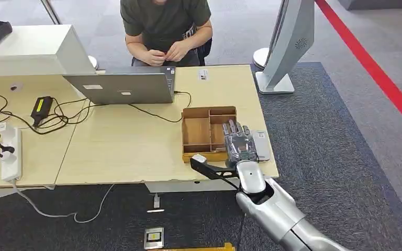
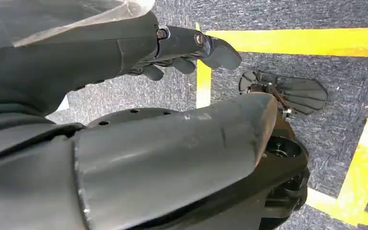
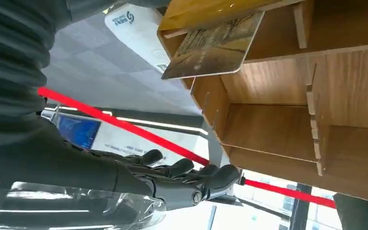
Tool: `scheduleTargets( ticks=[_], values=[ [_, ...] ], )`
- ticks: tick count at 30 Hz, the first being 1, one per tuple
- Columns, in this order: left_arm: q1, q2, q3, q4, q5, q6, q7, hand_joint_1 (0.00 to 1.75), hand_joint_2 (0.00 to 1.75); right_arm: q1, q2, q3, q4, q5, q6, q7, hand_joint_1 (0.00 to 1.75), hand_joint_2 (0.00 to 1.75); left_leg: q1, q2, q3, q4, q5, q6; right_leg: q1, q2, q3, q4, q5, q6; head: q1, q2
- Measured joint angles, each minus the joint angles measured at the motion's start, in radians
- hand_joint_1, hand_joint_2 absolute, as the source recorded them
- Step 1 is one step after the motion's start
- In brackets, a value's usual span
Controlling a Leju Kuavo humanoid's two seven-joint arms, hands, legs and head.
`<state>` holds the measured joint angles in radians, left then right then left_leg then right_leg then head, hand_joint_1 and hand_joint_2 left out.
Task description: Pass the card to the sensor for recognition and then transmit it.
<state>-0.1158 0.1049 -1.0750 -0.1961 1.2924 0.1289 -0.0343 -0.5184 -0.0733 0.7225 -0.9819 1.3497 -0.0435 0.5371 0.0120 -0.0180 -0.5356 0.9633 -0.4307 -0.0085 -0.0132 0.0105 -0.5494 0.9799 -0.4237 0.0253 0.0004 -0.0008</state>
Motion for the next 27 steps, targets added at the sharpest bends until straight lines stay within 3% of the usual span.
scheduleTargets(
  ticks=[27],
  values=[
    [0.000,0.006,0.000,0.000,-0.029,-0.010,0.016,0.00,0.00,0.014,-0.033,0.000,-0.013,-0.060,0.008,0.016,0.00,1.75,0.000,0.000,0.000,0.000,0.000,0.000,0.000,0.000,0.000,0.000,0.000,0.000,0.000,0.000]
  ],
)
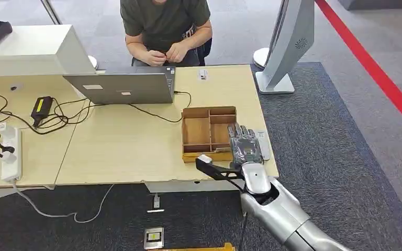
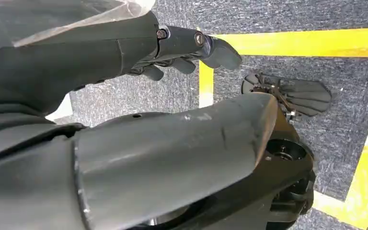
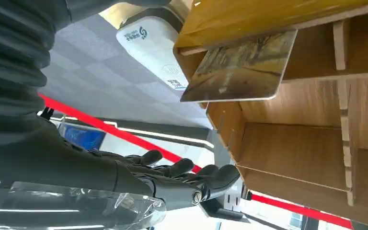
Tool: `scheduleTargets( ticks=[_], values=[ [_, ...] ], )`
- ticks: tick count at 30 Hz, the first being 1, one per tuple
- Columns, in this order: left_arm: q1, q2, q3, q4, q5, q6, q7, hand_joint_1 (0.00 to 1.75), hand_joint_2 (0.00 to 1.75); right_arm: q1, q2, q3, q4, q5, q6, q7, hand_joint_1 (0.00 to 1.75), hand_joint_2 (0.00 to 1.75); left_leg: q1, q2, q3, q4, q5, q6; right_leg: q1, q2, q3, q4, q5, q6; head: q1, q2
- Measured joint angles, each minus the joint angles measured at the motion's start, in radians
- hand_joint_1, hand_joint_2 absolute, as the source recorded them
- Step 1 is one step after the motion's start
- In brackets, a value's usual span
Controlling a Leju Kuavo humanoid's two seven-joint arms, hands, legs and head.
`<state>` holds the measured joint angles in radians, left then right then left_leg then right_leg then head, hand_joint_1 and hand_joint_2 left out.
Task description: Pass the card to the sensor for recognition and then transmit it.
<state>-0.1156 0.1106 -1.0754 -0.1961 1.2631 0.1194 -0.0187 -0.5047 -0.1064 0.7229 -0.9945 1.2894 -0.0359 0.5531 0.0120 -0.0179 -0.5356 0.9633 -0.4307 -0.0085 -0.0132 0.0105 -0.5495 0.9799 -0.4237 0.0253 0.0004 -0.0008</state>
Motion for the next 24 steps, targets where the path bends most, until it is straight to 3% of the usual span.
scheduleTargets(
  ticks=[13,24],
  values=[
    [0.000,0.000,0.000,0.000,0.006,0.010,0.000,0.00,0.00,0.008,0.001,0.008,0.000,-0.009,-0.006,-0.032,0.00,1.75,0.000,0.000,0.000,0.000,0.000,0.000,0.000,0.000,0.000,0.000,0.000,0.000,0.000,0.000],
    [0.000,-0.007,0.000,-0.001,0.026,0.045,-0.001,0.00,0.00,-0.005,0.038,0.039,0.004,0.000,-0.011,-0.072,0.00,1.75,0.000,0.000,0.000,0.000,0.000,0.000,0.000,0.000,0.000,0.000,0.000,0.000,0.000,0.000]
  ],
)
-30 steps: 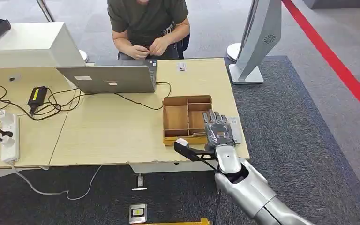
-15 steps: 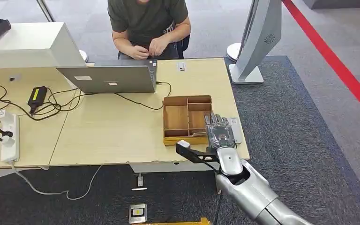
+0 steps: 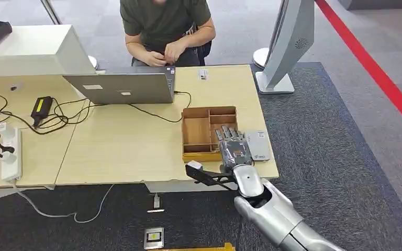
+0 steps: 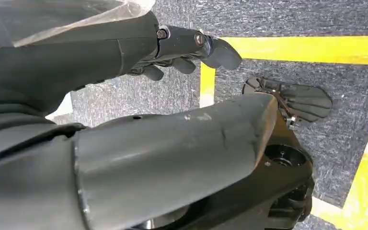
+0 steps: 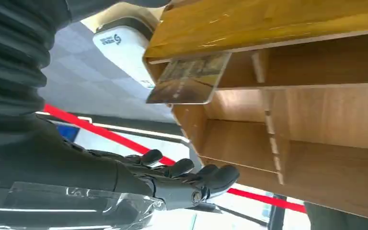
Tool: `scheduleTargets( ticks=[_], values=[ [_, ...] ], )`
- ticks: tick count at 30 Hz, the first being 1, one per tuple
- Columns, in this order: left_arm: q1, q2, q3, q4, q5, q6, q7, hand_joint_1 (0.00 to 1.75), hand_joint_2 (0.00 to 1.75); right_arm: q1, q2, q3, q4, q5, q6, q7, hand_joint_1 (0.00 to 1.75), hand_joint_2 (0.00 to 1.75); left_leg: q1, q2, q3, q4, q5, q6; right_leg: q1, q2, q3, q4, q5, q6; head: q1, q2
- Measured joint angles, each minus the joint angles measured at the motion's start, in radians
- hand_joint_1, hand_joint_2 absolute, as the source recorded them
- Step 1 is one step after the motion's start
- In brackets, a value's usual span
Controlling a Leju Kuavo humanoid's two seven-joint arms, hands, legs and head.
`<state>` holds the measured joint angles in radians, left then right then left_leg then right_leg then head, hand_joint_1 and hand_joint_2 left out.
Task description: Pass the card to the sensor for recognition and then transmit it.
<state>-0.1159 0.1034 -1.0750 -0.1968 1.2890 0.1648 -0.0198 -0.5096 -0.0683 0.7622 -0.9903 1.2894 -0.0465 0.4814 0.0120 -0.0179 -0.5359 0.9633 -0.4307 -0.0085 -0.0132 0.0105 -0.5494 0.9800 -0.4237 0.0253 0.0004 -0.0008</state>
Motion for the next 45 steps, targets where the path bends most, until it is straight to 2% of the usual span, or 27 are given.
scheduleTargets(
  ticks=[12,25,33,45],
  values=[
    [0.000,-0.007,0.001,0.000,0.013,0.026,0.001,0.00,0.00,-0.009,0.033,0.016,0.040,0.007,-0.013,-0.011,0.00,1.75,0.000,0.000,0.000,0.000,0.000,0.000,0.000,0.000,0.000,0.000,0.000,0.000,0.000,0.000],
    [0.000,-0.013,0.002,0.000,0.023,0.033,0.003,0.00,0.00,-0.020,0.039,0.020,0.061,0.018,-0.020,-0.002,0.00,1.75,0.000,0.000,0.000,0.000,0.000,0.000,0.000,0.000,0.000,0.000,0.000,0.000,0.000,0.000],
    [0.000,-0.013,0.002,0.000,0.019,0.027,-0.021,0.00,0.00,-0.033,0.042,0.020,0.063,0.017,-0.018,-0.001,0.00,1.75,0.000,0.000,0.000,0.000,0.000,0.000,0.000,0.000,0.000,0.000,0.000,0.000,0.000,0.000],
    [0.001,-0.013,0.002,0.000,0.005,0.020,0.005,0.00,0.00,-0.040,0.032,0.020,0.064,0.008,-0.005,0.026,0.00,1.75,0.000,0.000,0.000,0.000,0.000,0.000,0.000,0.000,0.000,0.000,0.000,0.000,0.000,0.000]
  ],
)
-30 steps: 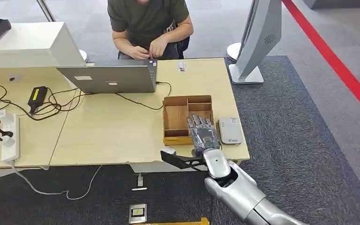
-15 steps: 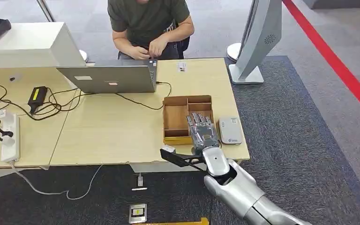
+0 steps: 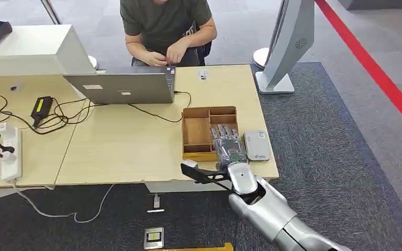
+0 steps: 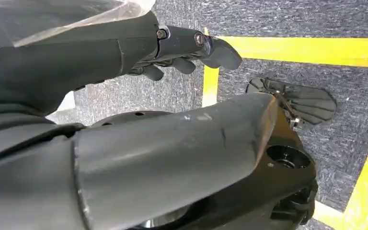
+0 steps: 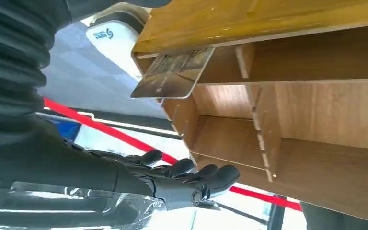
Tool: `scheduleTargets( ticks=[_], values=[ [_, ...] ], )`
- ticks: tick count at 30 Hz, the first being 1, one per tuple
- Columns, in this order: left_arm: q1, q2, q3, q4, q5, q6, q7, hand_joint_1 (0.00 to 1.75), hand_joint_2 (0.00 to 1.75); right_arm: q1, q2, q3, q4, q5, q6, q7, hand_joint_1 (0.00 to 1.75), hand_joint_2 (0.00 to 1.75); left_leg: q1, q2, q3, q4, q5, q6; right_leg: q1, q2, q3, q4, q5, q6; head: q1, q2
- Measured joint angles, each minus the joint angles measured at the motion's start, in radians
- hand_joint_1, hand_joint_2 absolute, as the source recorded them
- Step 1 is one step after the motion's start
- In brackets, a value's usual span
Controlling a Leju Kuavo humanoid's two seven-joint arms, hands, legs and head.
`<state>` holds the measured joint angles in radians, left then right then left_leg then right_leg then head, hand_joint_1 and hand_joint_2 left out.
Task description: Pass the card to the sensor for recognition and then transmit it.
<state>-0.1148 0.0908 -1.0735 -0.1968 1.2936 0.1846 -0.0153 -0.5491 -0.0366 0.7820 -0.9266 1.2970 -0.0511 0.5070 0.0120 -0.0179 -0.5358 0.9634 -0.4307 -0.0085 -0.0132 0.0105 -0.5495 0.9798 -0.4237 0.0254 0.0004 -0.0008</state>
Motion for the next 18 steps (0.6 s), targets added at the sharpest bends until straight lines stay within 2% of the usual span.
scheduleTargets(
  ticks=[3,18],
  values=[
    [0.000,0.002,0.000,0.000,-0.008,-0.012,0.013,0.00,0.00,-0.003,-0.008,-0.001,0.000,-0.003,0.002,0.011,0.00,1.75,0.000,0.000,0.000,0.000,0.000,0.000,0.000,0.000,0.000,0.000,0.000,0.000,0.000,0.000],
    [0.000,0.018,-0.003,0.000,-0.038,-0.069,-0.006,0.00,0.00,0.008,-0.050,-0.019,-0.016,-0.014,0.019,0.048,0.00,1.75,0.000,0.000,0.000,0.000,0.000,0.000,0.000,0.000,0.000,0.000,0.000,0.000,0.000,0.000]
  ],
)
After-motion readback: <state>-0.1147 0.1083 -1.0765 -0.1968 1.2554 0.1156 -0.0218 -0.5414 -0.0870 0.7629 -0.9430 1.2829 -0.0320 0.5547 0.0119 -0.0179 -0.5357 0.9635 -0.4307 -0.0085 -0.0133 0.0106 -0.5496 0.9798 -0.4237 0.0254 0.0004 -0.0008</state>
